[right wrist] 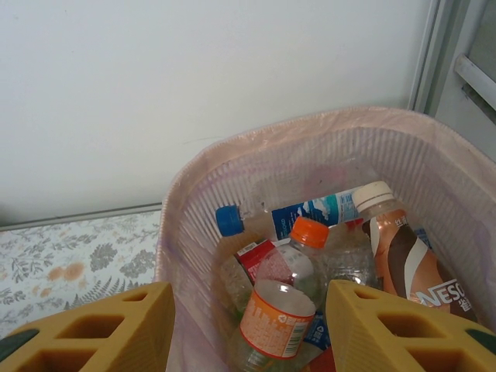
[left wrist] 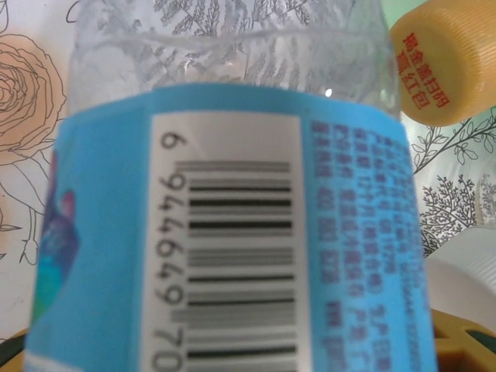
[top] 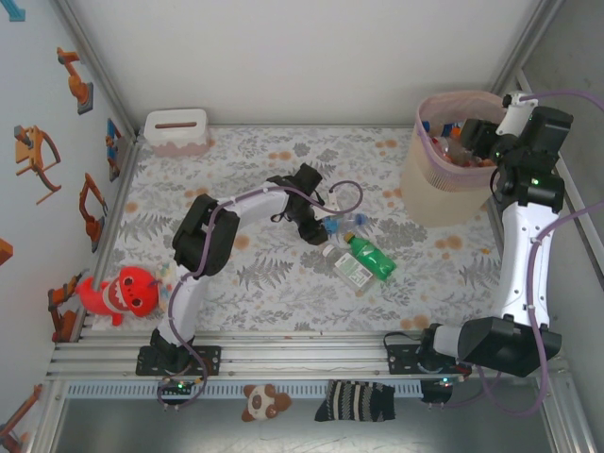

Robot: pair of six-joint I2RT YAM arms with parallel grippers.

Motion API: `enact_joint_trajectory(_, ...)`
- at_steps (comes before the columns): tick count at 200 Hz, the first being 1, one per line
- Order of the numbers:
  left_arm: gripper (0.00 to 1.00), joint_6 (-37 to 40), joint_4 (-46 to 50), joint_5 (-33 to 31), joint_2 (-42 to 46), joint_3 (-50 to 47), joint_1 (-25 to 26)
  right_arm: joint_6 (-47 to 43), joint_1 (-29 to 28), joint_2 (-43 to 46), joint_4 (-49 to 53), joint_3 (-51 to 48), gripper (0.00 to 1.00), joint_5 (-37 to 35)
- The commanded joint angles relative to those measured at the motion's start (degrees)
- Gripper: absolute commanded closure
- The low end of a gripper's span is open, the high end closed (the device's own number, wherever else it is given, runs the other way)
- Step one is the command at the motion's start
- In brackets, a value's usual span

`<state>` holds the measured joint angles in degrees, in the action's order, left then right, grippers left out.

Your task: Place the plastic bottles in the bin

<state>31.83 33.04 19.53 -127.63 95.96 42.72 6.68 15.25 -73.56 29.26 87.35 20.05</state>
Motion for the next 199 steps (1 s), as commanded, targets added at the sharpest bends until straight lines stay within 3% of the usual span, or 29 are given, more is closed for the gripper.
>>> enact_joint_trajectory(1,0.50,0.65,1.17,0.16,1.67,0.92,-0.12,1.18,-0.64,1.38,-0.88,-0.17,0.47,1.41)
enact_joint_trajectory(67,0.55,-5.13,-8.33,3.55,10.74,-5.36,-2.75,6.38,-3.16,1.88,-3.84,-1.03,0.47,8.57)
enact_joint_trajectory(106,0.55,-10.61,-18.40,7.78,17.90,-10.84,-4.59,19.07,-6.28,0.38,-8.34,-2.49,0.47,13.78)
enact_joint_trajectory(146,0.55,-15.28,-27.25,11.93,23.99,-14.08,-5.24,30.40,-12.38,-4.26,-10.29,-1.94,0.49,18.45)
enact_joint_trajectory(199,0.55,-19.98,-33.11,15.74,27.78,-14.51,-5.28,36.27,-20.01,-12.71,-10.04,1.87,0.48,23.85)
